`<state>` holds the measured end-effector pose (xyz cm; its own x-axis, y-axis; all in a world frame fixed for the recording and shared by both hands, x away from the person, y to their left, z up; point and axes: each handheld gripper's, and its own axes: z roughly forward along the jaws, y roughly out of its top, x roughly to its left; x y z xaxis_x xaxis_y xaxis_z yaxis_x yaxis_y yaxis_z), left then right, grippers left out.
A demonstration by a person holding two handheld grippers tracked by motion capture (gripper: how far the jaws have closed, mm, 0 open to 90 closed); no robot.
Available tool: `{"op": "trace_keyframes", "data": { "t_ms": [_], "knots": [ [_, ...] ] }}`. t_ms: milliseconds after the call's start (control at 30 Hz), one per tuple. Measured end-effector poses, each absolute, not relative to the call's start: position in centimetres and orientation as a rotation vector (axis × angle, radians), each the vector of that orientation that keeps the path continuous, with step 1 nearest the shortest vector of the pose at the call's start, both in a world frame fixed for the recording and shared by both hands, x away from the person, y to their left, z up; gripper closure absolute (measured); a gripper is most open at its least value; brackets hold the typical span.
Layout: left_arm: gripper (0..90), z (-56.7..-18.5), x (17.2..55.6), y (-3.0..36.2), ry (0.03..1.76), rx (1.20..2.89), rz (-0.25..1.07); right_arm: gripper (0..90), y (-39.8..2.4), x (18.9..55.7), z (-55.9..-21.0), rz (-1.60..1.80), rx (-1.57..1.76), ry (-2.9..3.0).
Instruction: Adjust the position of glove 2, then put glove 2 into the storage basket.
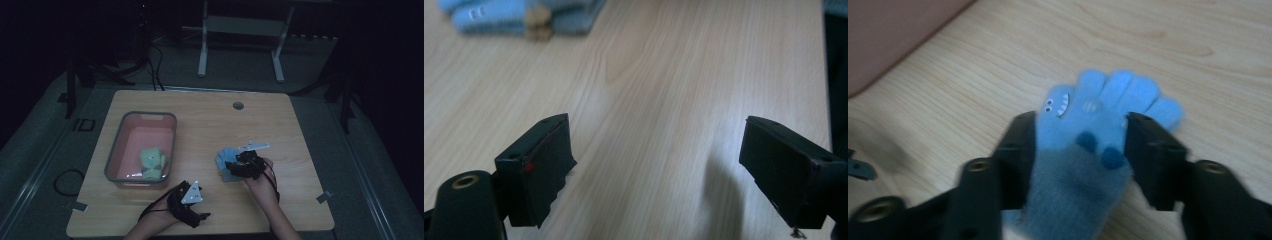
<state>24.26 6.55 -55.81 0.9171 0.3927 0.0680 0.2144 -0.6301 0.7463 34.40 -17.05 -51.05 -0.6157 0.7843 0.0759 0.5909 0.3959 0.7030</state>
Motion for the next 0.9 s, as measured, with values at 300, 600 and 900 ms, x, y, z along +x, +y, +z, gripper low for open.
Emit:
{"op": "trace_keyframes", "data": {
  "t_ms": [300, 600, 900],
  "knots": [
    [14.2, -54.3, 24.6, 5.6, 0.495, 2.246, 0.349, 16.5, -19.2, 35.0, -49.9, 1.129, 1.145, 2.453],
    [14.1, -53.1, 27.3, 3.9, 0.474, 2.261, 0.351, 14.4, -20.4, 36.3, -49.8, 1.159, 1.128, 2.481],
    [14.7, -53.2, 29.7, 0.6, 0.384, 2.299, 0.378, 18.4, -20.4, 38.3, -50.9, 1.134, 1.227, 2.497]
  ]
}}
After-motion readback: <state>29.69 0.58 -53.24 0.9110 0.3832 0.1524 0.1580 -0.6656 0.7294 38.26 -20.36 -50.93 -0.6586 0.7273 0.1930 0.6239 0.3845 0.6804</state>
